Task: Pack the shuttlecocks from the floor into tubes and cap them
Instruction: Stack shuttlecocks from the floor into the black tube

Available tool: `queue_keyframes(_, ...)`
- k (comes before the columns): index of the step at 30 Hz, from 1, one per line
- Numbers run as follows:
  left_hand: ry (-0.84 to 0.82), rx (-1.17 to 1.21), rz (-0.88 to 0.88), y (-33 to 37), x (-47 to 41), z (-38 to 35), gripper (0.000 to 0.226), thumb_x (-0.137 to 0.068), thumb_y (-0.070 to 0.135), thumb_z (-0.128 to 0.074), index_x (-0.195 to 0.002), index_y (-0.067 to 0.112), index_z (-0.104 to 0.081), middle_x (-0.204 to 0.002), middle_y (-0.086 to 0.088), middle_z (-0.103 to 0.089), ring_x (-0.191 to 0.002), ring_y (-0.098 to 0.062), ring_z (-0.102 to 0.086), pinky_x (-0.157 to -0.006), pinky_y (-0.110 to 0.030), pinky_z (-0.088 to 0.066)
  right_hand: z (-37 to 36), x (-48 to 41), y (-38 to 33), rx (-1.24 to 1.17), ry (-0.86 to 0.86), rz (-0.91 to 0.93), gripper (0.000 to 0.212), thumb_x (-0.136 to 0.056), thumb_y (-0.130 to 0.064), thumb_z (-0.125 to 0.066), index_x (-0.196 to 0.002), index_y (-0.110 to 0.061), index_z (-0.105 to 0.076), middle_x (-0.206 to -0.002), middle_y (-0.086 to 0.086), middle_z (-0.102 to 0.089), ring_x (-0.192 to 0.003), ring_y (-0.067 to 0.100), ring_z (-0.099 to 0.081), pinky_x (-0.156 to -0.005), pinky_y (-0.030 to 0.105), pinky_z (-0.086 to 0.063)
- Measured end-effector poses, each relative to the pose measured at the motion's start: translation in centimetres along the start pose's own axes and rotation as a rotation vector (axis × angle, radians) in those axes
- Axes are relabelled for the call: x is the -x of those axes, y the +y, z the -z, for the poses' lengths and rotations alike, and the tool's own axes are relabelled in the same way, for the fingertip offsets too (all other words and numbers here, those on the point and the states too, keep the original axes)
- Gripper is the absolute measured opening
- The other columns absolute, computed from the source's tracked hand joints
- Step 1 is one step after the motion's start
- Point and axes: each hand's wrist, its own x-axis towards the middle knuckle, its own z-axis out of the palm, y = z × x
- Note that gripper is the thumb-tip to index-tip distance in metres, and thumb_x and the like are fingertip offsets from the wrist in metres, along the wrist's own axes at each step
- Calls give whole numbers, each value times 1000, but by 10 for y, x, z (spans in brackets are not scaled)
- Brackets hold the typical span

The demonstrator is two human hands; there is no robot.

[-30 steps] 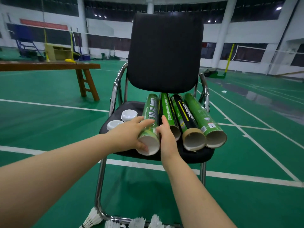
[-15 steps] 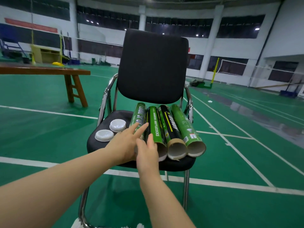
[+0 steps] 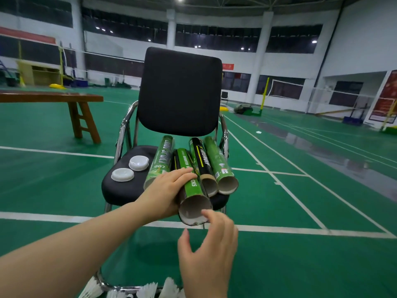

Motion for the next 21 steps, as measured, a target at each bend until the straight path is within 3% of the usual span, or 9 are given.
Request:
queue_keyframes(2, -4, -6, -41, 9, 2, 5, 71, -65, 29, -71, -129, 19, -44, -136, -9, -49, -119, -26, -52, -100, -38, -41, 3, -4, 7, 55, -11, 21, 62, -66, -35, -66, -121, -21, -41, -124, 2, -39, -112, 25, -42, -98, 35, -38)
queue_keyframes(5, -33, 10, -74, 26, 7, 12, 73, -63, 26, -76, -130, 12, -48, -135, -10, -50, -122, -22, -48, -104, -18, -29, 5, -15, 4, 68, -118, 19, 88, -57, -35, -84, -130, -28, -37, -139, 4, -28, -124, 31, -43, -95, 43, -43)
queue_keyframes(9, -11, 60, -101, 47, 10, 25, 67, -66, 17, -76, -129, 9, -52, -133, -10, -52, -121, -13, -41, -105, -3, -9, 12, -22, -5, 83, -83, 78, 70, -58, -29, -85, -116, -30, -46, -124, -1, -44, -107, 25, -55, -84, 36, -51)
queue_keyframes(14, -30, 35, -143, 73, 12, 44, 65, -67, 18, -72, -127, 8, -52, -130, -11, -54, -121, -13, -40, -106, -6, -12, 40, -19, -13, 32, -7, 95, 63, -60, -26, -83, -112, -30, -47, -120, -7, -42, -106, 16, -44, -85, 29, -46)
queue_keyframes(21, 29, -66, -148, 110, 19, 95, 64, -67, 21, -66, -129, 11, -52, -132, -9, -53, -122, -21, -48, -104, -17, -25, 86, -23, -52, -1, 75, 112, 53, -65, -29, -76, -111, -29, -49, -121, -6, -43, -107, 17, -44, -89, 24, -40)
